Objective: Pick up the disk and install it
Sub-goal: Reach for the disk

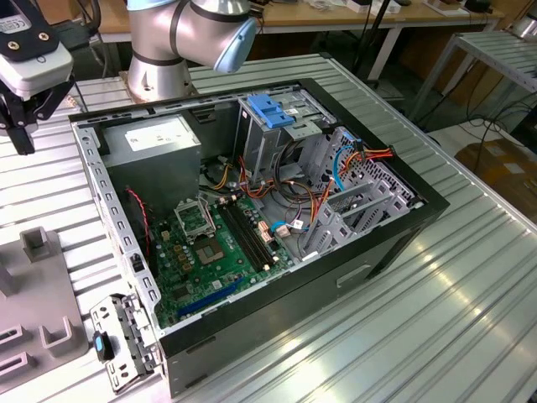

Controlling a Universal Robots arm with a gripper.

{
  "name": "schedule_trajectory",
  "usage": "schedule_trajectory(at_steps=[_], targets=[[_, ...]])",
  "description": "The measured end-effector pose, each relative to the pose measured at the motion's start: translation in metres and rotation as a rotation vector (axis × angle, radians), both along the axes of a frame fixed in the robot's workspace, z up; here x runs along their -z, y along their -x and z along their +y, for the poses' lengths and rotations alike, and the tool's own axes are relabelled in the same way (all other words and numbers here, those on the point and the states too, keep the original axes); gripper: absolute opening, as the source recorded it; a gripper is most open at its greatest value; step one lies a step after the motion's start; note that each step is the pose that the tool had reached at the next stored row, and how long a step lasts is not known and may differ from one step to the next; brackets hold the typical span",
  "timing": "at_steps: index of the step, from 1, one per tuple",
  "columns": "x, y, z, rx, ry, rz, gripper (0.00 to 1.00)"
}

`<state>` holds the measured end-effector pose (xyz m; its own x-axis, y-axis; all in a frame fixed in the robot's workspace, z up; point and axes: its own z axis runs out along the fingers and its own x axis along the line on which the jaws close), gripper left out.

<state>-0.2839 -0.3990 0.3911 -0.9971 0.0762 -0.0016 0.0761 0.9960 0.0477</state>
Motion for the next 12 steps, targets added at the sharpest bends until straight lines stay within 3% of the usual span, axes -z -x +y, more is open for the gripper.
schedule_trajectory(at_steps=[12], targets=[[0.0002,0.0072,0.0000,0.000,-0.0007,0.0023,0.10]])
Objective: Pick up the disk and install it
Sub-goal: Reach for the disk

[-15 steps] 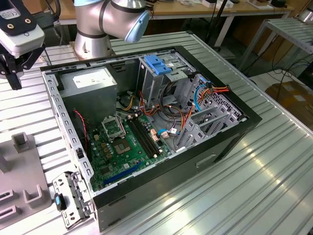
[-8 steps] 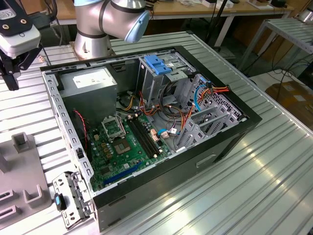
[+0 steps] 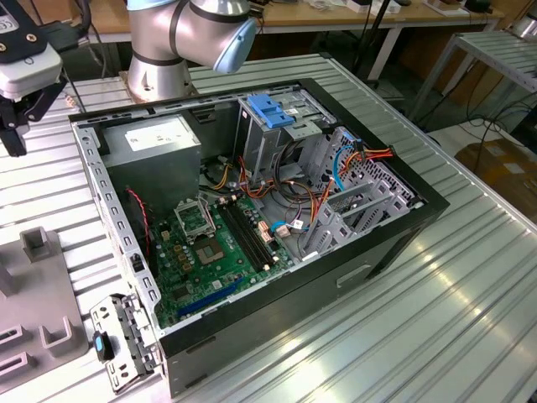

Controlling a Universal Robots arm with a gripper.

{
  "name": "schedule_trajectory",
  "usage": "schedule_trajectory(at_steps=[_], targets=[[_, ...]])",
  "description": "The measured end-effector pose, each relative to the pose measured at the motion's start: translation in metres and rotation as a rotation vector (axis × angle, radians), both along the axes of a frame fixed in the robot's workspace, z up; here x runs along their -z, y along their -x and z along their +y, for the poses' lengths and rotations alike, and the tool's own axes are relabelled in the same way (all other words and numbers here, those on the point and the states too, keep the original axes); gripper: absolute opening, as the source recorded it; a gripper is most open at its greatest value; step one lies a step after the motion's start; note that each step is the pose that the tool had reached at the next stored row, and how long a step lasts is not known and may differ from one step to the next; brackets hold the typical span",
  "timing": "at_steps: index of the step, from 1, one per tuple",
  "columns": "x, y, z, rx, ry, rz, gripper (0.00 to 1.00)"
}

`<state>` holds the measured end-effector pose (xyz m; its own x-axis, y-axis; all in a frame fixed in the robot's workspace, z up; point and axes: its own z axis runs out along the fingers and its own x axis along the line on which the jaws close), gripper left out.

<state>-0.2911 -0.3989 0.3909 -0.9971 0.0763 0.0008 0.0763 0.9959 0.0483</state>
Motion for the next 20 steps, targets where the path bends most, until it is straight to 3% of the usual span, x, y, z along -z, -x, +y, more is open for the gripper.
schedule_trajectory(at_steps=[15,20], targets=[[0.0003,0.0100,0.0000,0.000,-0.0015,0.0033,0.10],[0.0004,0.0174,0.0000,0.000,-0.0025,0.0041,0.10]])
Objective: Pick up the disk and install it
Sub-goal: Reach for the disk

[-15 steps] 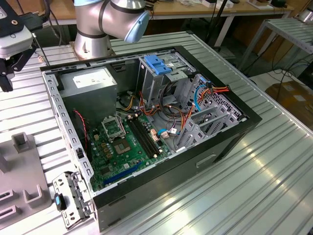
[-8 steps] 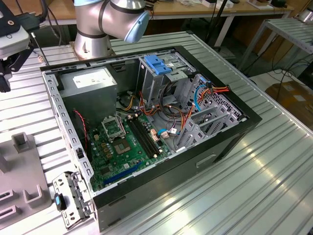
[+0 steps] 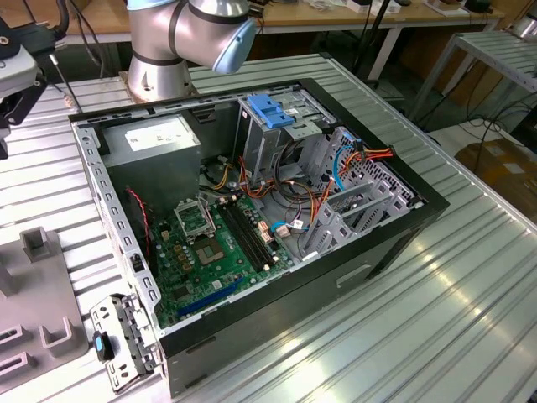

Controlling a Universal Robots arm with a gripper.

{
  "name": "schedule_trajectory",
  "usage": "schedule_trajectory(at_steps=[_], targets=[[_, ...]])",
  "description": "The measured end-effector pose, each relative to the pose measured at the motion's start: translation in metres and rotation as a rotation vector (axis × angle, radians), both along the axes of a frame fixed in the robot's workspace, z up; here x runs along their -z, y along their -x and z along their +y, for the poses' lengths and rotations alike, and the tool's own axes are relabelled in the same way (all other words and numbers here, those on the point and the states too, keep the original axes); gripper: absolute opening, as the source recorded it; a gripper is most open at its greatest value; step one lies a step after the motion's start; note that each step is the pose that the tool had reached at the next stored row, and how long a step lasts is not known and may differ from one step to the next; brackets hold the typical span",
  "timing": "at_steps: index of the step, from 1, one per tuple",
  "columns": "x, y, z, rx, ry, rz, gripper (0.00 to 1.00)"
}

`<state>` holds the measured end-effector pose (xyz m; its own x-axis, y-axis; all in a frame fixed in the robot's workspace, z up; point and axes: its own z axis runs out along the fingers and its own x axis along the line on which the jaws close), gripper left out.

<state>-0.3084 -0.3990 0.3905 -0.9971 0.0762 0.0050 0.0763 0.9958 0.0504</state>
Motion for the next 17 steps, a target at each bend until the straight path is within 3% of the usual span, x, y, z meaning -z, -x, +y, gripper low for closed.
schedule_trajectory(at_steps=[7,17], targets=[[0.0002,0.0117,0.0000,0.000,-0.0016,0.0027,0.10],[0.0009,0.0205,0.0000,0.000,-0.0049,0.0079,0.10]])
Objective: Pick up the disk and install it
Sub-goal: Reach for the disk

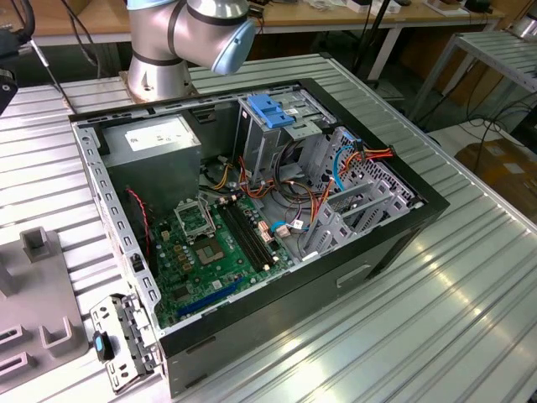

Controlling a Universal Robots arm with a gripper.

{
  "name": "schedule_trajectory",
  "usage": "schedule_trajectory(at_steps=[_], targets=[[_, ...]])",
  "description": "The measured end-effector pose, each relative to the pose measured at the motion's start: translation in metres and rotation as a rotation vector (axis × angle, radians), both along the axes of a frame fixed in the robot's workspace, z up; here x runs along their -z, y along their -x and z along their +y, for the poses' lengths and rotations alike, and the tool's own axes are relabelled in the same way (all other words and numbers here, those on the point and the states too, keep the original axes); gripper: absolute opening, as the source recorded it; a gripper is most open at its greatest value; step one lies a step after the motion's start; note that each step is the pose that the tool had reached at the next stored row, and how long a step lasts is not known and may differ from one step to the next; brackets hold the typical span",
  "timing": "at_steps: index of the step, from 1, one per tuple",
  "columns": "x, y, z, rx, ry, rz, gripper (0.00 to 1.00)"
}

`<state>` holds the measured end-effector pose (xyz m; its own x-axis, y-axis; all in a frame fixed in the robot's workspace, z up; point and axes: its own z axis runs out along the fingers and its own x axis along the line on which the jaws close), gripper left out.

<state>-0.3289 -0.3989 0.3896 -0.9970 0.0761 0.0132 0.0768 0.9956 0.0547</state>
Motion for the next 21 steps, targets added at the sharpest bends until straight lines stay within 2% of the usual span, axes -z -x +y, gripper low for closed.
schedule_trajectory(at_steps=[8,21], targets=[[0.0006,0.0075,0.0005,0.000,-0.0015,0.0021,0.10],[0.0015,0.0213,0.0042,0.000,-0.0025,0.0026,0.10]])
